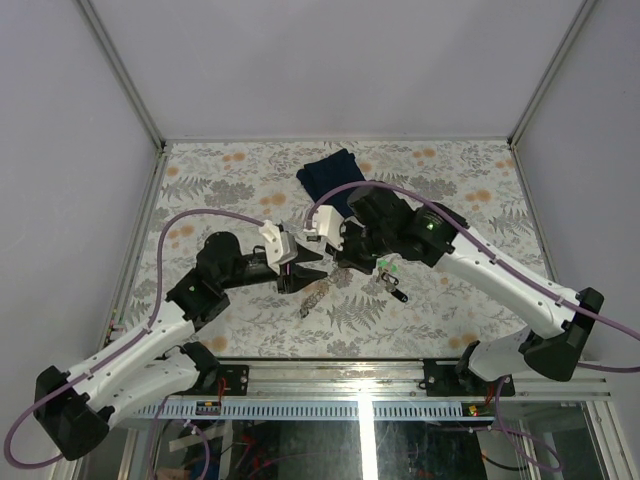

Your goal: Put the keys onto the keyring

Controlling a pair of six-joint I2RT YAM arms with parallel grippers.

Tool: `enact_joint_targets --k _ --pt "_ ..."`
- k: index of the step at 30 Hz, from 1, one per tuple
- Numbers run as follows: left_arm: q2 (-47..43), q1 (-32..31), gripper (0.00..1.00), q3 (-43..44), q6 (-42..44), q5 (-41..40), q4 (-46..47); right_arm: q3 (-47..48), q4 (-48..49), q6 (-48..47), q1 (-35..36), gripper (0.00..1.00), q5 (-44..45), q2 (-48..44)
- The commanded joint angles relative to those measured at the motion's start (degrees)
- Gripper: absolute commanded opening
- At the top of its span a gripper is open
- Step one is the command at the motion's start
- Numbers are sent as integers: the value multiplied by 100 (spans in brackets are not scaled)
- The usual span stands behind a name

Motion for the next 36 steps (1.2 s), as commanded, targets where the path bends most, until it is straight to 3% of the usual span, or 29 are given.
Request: enact_joint_targets --k 1,24,29,33,36 --pt "149 -13 38 354 220 389 275 -19 436 -79 -29 0 -390 -452" --pt "736 -16 31 654 -118 895 536 -233 744 -101 -29 0 -650 -707" --pt "788 -13 21 666 -135 959 551 -257 792 -91 -30 0 -673 -728" --pt "798 -13 1 671 -134 992 465 -279 844 -90 -30 0 -675 -787" --pt "769 -11 0 680 -84 1022 413 -322 930 -91 -23 0 -664 -861"
